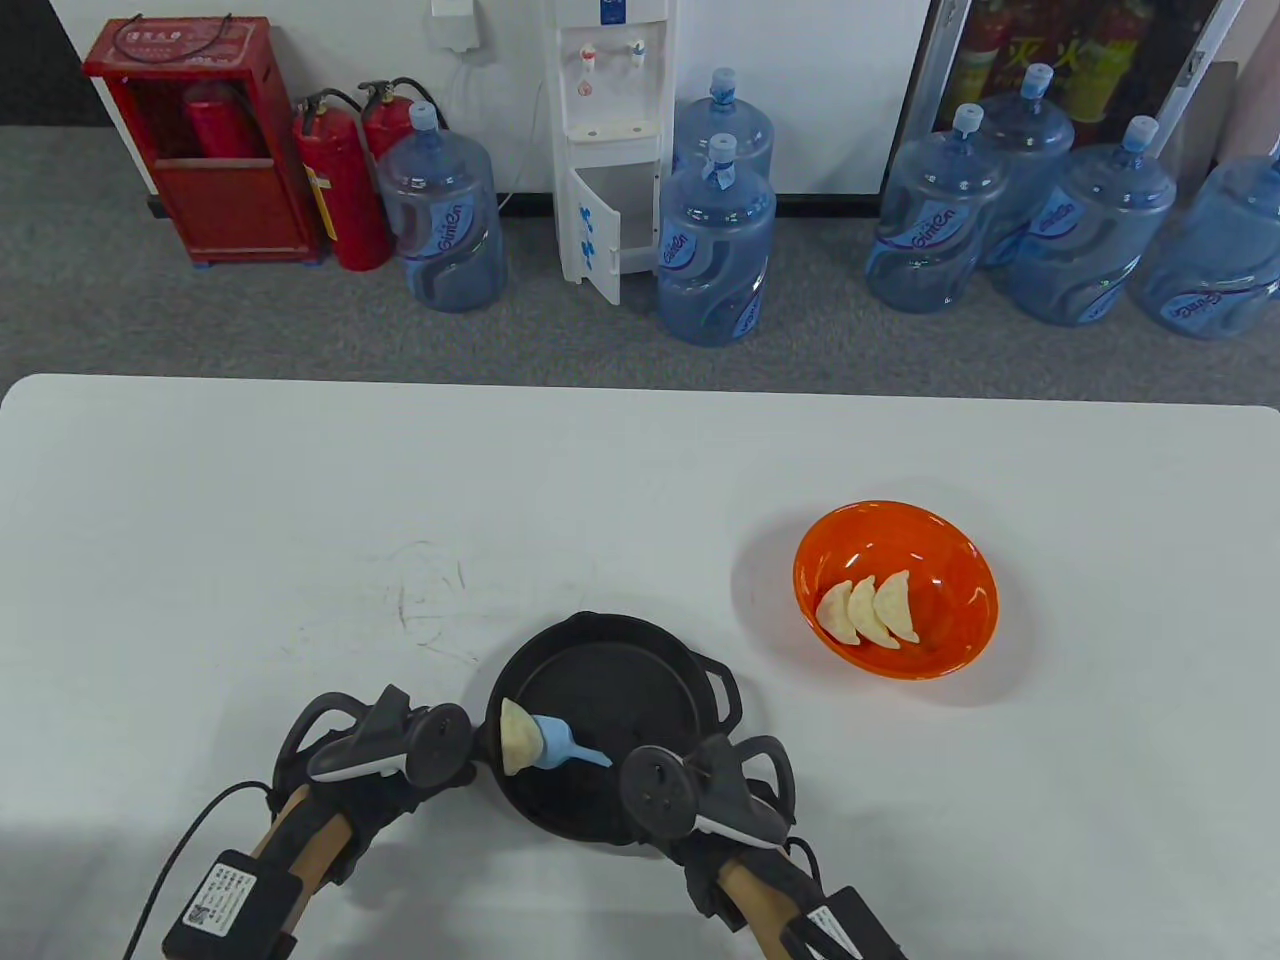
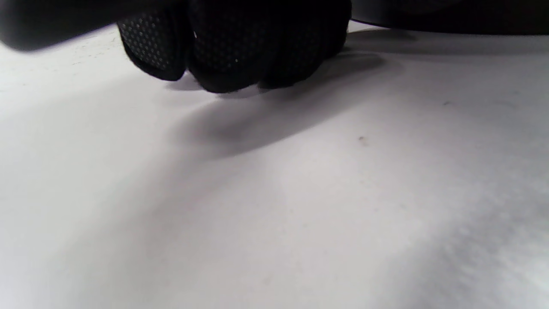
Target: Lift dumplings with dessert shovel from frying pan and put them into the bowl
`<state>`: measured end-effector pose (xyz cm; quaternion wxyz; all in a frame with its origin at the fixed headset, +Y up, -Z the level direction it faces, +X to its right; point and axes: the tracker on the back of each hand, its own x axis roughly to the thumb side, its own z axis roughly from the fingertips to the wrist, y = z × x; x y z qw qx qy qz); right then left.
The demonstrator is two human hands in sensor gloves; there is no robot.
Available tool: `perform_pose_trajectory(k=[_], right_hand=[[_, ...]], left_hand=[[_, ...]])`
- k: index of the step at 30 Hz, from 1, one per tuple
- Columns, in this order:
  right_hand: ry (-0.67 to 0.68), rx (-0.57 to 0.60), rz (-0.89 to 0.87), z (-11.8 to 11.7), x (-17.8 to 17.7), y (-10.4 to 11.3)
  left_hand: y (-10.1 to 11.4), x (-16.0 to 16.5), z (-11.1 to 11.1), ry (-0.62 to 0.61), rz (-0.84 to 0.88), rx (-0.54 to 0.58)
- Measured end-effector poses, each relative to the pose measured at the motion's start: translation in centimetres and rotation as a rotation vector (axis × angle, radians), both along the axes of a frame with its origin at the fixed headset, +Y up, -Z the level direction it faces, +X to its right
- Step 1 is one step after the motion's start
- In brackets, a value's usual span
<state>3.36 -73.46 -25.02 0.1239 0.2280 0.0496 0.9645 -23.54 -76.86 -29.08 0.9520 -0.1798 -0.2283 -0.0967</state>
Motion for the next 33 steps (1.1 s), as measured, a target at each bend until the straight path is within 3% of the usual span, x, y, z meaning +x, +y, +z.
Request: perform_pose_trajectory(k=[6, 13, 17, 29, 33], right_hand=[[-0.005, -0.136, -0.106, -1.0, 1.4, -0.2], [-0.027, -0.164, -0.131, -1.5, 2.3, -0.5], [-0.032, -0.129, -0.117, -1.4, 2.2, -0.4], [-0.041, 0.147, 0.037, 0.1, 0.6, 0.5], [-0.039, 0.162, 0.071, 0.2, 0.5, 0.3]], left_hand=[[0.0, 0.0, 0.0, 0.000, 0.000, 0.000], [0.0, 0.0, 0.0, 0.000, 0.000, 0.000], [0.0, 0.0, 0.0, 0.000, 0.000, 0.000], [0.0, 0.0, 0.0, 0.000, 0.000, -0.001], [0.0, 0.0, 0.0, 0.000, -0.001, -0.001]])
